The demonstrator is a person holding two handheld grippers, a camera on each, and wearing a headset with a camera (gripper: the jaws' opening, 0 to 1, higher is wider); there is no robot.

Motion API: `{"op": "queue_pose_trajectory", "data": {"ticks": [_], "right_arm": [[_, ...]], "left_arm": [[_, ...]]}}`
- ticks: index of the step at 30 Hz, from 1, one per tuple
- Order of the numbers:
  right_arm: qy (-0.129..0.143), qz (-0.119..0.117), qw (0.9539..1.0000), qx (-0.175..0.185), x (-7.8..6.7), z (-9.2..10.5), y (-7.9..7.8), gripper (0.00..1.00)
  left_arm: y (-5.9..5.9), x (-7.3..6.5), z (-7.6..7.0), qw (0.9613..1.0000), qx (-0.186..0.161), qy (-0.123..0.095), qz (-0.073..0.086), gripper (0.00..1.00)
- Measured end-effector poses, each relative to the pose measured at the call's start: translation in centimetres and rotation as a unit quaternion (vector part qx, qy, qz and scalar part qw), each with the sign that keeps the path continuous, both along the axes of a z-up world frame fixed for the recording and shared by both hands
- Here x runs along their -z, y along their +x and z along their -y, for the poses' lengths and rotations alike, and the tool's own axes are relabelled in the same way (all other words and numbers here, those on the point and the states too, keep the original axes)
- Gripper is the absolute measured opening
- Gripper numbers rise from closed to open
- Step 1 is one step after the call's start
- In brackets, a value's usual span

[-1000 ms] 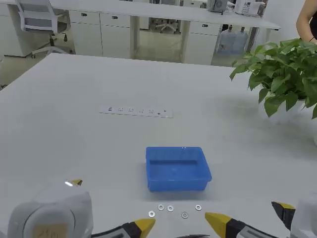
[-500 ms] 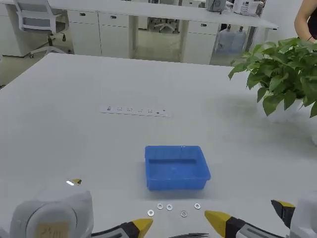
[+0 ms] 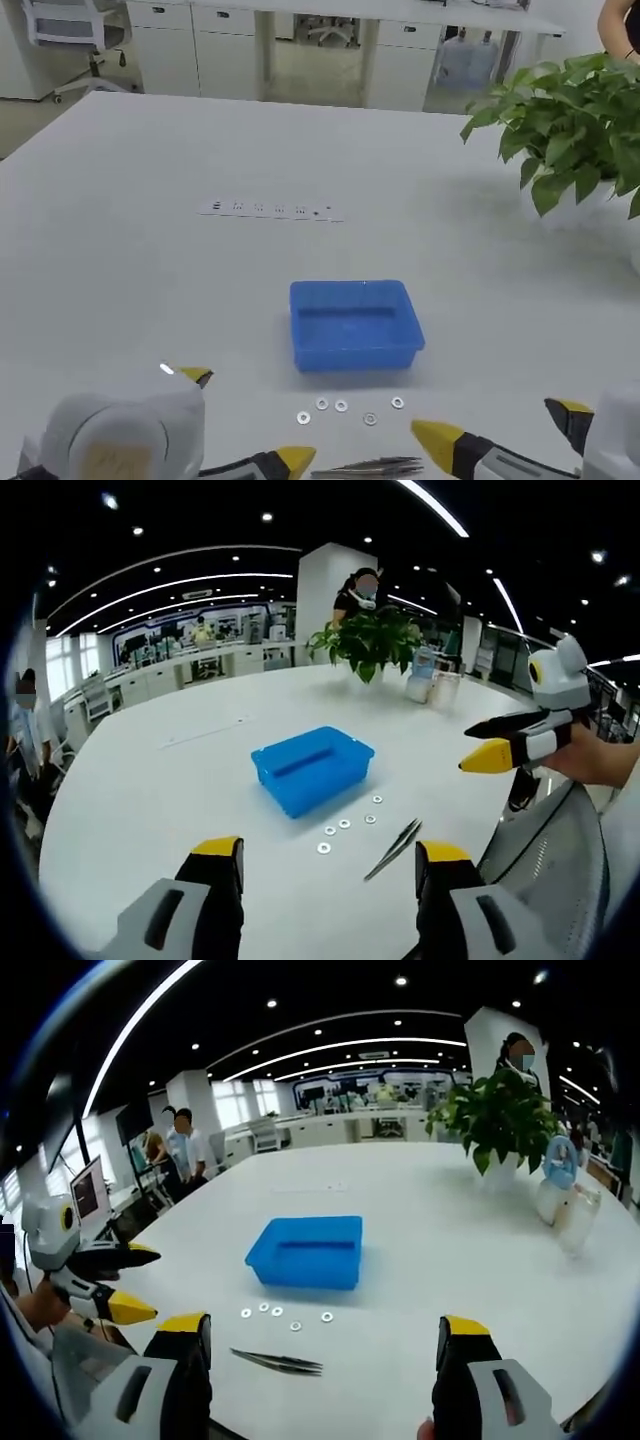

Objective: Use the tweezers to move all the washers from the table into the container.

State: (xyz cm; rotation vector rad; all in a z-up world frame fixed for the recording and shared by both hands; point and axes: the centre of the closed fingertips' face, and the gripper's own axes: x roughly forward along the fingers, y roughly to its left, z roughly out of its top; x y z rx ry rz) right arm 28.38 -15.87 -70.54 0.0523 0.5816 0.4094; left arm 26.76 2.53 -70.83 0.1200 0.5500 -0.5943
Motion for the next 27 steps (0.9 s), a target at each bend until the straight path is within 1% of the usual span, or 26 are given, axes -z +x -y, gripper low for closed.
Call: {"op": "queue_pose_trajectory", "data": {"ticks": [1,4,6,7,8,9,10,11,12,13,14,16,17,21,24,26,27], "right_arm": [[0.001,-0.004,1.0000,-0.003,0.1,0.0,-0.1,0.92],[0.003,-0.007,1.0000,-0.003,0.2,0.1,0.0,0.91],[0.004,-0.007,1.0000,0.000,0.2,0.2,0.0,0.91],[0.003,-0.005,1.0000,0.002,0.2,0.3,0.0,0.91],[0.003,-0.005,1.0000,0.002,0.3,0.3,0.0,0.90],[0.004,-0.005,1.0000,0.001,0.3,0.3,-0.1,0.89],[0.005,-0.005,1.0000,0.002,0.3,0.3,-0.1,0.89],[0.005,-0.004,1.0000,0.002,0.4,0.3,-0.1,0.88],[0.005,-0.005,1.0000,0.001,0.5,0.3,-0.2,0.88],[0.003,-0.008,1.0000,-0.002,0.6,0.2,-0.3,0.88],[0.000,-0.009,1.0000,-0.003,0.7,0.2,-0.3,0.87],[-0.003,-0.010,0.9999,-0.004,0.7,0.2,-0.4,0.87],[-0.003,-0.010,0.9999,-0.005,0.8,0.3,-0.4,0.86],[-0.006,-0.016,0.9998,-0.005,1.0,0.5,-0.4,0.86],[-0.007,-0.020,0.9998,-0.004,1.3,0.7,-0.3,0.85],[-0.007,-0.024,0.9997,-0.003,1.5,0.8,-0.3,0.85],[-0.007,-0.026,0.9996,-0.003,1.6,0.8,-0.2,0.85]], "left_arm": [[0.1,0.1,0.2,1.0000,0.002,0.001,-0.002,0.69],[-0.2,1.0,1.4,0.9989,0.038,-0.003,-0.027,0.67],[-0.4,1.6,2.1,0.9971,0.061,-0.008,-0.045,0.66],[-0.4,1.8,2.3,0.9966,0.065,-0.006,-0.049,0.64],[-0.4,2.0,2.5,0.9960,0.073,-0.003,-0.051,0.59],[-0.5,2.5,2.7,0.9944,0.088,0.005,-0.059,0.54],[-0.5,2.8,3.0,0.9933,0.097,0.011,-0.060,0.50],[-0.6,3.2,3.2,0.9916,0.110,0.020,-0.065,0.46],[-0.7,3.6,3.5,0.9902,0.119,0.022,-0.069,0.44],[-0.9,4.0,3.8,0.9882,0.129,0.023,-0.079,0.42],[-0.9,4.2,4.0,0.9875,0.134,0.021,-0.080,0.40],[-0.9,5.0,4.4,0.9858,0.141,0.021,-0.090,0.37],[-1.0,5.4,4.5,0.9842,0.147,0.023,-0.095,0.36],[-0.8,6.9,5.1,0.9803,0.164,0.038,-0.103,0.33],[-0.9,7.9,5.6,0.9749,0.188,0.057,-0.104,0.28],[-0.4,8.6,5.5,0.9724,0.196,0.085,-0.093,0.26],[-0.3,8.9,5.5,0.9709,0.201,0.093,-0.091,0.25]]}}
